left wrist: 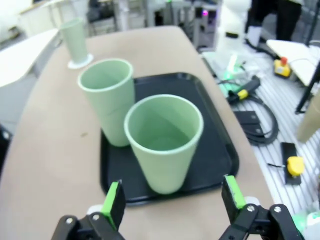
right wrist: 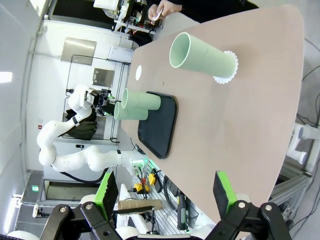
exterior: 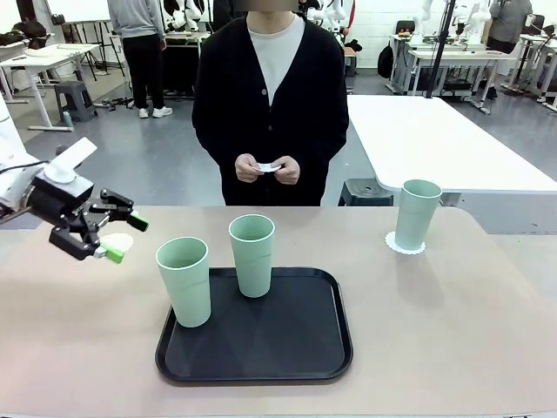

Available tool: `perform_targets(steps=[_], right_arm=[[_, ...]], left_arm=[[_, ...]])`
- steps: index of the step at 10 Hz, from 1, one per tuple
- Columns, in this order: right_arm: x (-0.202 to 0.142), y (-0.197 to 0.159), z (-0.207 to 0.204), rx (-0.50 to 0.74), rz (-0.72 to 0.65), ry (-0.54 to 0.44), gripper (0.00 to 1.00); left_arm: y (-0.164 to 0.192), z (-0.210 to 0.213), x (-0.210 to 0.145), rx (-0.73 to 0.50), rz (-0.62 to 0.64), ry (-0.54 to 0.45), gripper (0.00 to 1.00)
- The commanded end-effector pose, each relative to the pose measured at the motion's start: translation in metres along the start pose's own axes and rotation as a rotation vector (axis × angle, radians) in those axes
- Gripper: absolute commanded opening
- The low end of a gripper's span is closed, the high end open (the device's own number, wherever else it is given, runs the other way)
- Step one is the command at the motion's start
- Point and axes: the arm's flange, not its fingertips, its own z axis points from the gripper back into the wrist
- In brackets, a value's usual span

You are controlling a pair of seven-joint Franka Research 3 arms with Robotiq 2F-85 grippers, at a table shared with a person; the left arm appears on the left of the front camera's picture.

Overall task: Place coasters on the table and set cups on them.
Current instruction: Take one Reusable plastic cup from the Flat Tray and place it on a coaster set by the human.

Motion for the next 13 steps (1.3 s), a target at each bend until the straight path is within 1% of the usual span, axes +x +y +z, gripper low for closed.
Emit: perform_targets(steps=[1,2,3,4,6,8,9,13], right_arm=[[0.002,0.002,-0.001,0.007,-0.003,-0.011,1.0],[0.002,0.002,-0.001,0.007,-0.003,-0.011,1.0],[0.002,0.002,-0.001,0.007,-0.003,-0.011,1.0],[0.002,0.002,-0.001,0.007,-0.003,-0.011,1.0],[0.002,0.002,-0.001,0.007,-0.003,-0.011,1.0],[0.002,0.002,-0.001,0.007,-0.003,-0.011,1.0],[0.002,0.002,-0.001,0.007,-0.003,-0.011,1.0],[0.002,0.002,-0.001,0.007,-0.003,-0.011,1.0]], left_arm=[[0.013,-0.011,-0.021,-0.049,-0.037,-0.006,1.0],[0.016,-0.022,-0.029,-0.025,-0.072,-0.019,1.0],[0.014,-0.025,-0.039,0.002,-0.081,-0.025,1.0],[0.015,-0.025,-0.049,0.004,-0.084,-0.04,1.0],[0.018,-0.029,-0.055,0.006,-0.095,-0.07,1.0],[0.02,-0.038,-0.069,0.066,-0.123,-0.105,1.0],[0.023,-0.043,-0.072,0.077,-0.14,-0.128,1.0],[0.033,-0.055,-0.071,0.049,-0.122,-0.146,1.0]])
